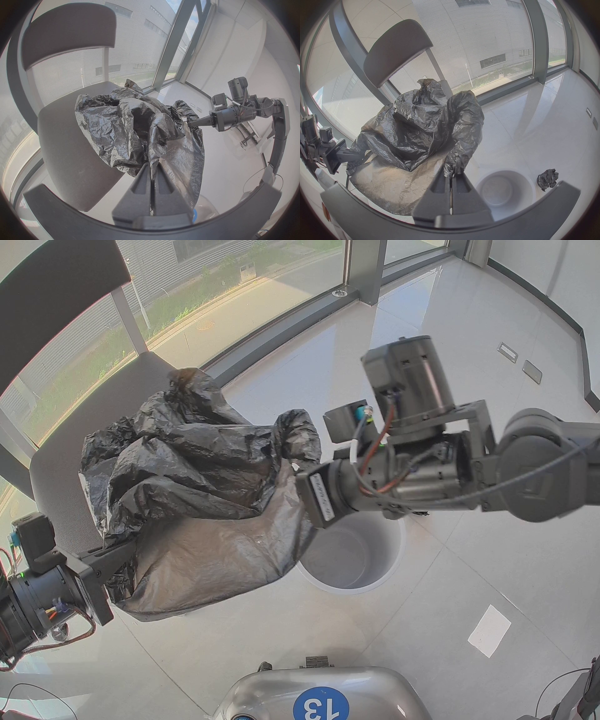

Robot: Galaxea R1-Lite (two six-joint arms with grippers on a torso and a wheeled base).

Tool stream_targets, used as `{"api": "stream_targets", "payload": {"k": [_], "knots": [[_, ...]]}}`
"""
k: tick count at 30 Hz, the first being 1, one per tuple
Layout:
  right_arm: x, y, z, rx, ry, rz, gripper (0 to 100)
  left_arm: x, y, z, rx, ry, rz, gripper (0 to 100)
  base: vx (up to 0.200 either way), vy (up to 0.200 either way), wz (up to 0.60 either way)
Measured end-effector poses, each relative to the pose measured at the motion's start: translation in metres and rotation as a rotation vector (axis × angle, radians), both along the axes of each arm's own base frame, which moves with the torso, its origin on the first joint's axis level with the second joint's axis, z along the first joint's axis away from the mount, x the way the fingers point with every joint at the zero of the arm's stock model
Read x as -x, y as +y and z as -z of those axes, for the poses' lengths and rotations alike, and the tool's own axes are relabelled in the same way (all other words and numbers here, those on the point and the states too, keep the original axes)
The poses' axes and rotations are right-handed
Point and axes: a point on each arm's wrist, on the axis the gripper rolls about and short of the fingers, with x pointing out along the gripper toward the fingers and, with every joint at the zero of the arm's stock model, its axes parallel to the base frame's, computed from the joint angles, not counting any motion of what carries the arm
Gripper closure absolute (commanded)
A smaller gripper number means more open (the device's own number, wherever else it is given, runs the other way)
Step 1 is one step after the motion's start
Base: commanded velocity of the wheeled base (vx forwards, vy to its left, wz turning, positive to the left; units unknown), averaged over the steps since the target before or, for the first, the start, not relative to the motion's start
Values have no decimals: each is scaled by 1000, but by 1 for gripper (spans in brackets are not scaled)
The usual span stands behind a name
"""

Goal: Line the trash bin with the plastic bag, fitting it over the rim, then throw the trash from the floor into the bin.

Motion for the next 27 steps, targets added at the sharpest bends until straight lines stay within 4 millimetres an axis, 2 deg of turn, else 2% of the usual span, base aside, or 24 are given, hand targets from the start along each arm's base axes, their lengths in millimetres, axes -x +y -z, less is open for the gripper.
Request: {"api": "stream_targets", "payload": {"k": [13, 21, 27], "knots": [[63, -97, -16, 14, 3, 72, 100, -2, -43, -32, 66, -25, 223, 100, 0, 0, 0], [98, -148, -21, -19, -27, 130, 100, -7, -73, -36, 58, -9, 326, 100, 0, 0, 0], [119, -173, -16, -34, -41, 157, 100, -13, -100, -32, 37, 22, 384, 100, 0, 0, 0]]}}
